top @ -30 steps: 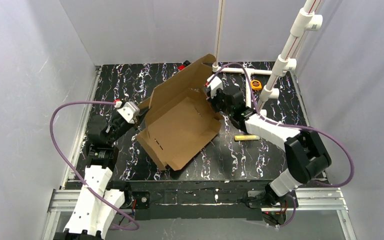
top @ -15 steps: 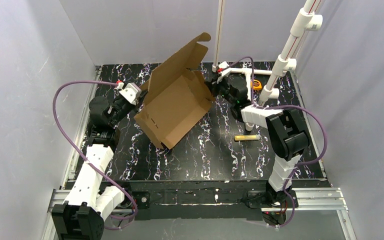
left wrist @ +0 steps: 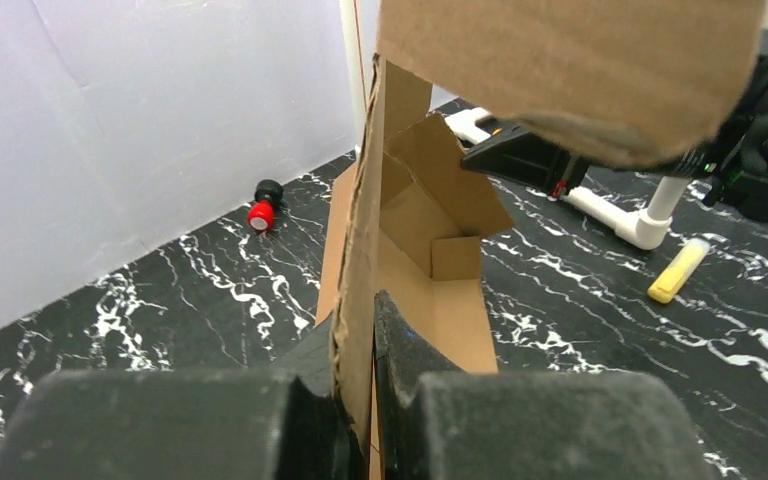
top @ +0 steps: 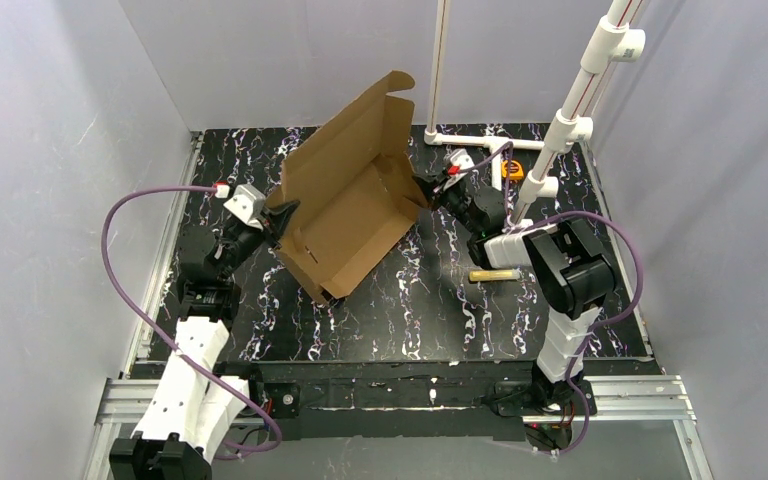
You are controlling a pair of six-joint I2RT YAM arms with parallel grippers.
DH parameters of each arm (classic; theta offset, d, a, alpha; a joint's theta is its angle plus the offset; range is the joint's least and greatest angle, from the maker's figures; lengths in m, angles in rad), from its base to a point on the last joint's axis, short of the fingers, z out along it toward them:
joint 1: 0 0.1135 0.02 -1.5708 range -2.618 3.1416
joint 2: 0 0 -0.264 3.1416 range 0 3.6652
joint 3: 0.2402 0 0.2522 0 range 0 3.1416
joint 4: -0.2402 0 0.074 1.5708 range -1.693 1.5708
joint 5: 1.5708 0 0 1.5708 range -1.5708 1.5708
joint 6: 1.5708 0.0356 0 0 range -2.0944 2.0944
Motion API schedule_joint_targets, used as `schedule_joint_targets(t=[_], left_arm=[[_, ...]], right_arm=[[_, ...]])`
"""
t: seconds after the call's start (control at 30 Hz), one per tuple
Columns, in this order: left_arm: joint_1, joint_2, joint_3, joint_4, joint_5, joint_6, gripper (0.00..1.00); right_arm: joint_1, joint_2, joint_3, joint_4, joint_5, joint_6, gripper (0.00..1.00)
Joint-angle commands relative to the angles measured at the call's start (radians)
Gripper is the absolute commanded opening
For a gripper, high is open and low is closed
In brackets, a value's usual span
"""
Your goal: Fold the paper box
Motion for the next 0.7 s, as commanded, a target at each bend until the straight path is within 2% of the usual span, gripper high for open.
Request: schedule_joint_targets(t=[0.0,0.23,0.67], left_arm=[[0.009,-0.032,-0.036,0.031,-0.006,-0.13,0.0],[0.014,-0.071,-0.093,0.015,-0.021,-0.212,0.0],[0.014,-0.126,-0.133,-0.009,0.049,-0.23,0.0]], right_arm=[[0.019,0.005,-0.05,0.173,0.003,-0.03,0.01],[0.029,-0.006,-0.151,0.243,0.011,-0.054,0.01],[0.029,-0.053,-0.286,0.273,-0.081,-0.109,0.01]])
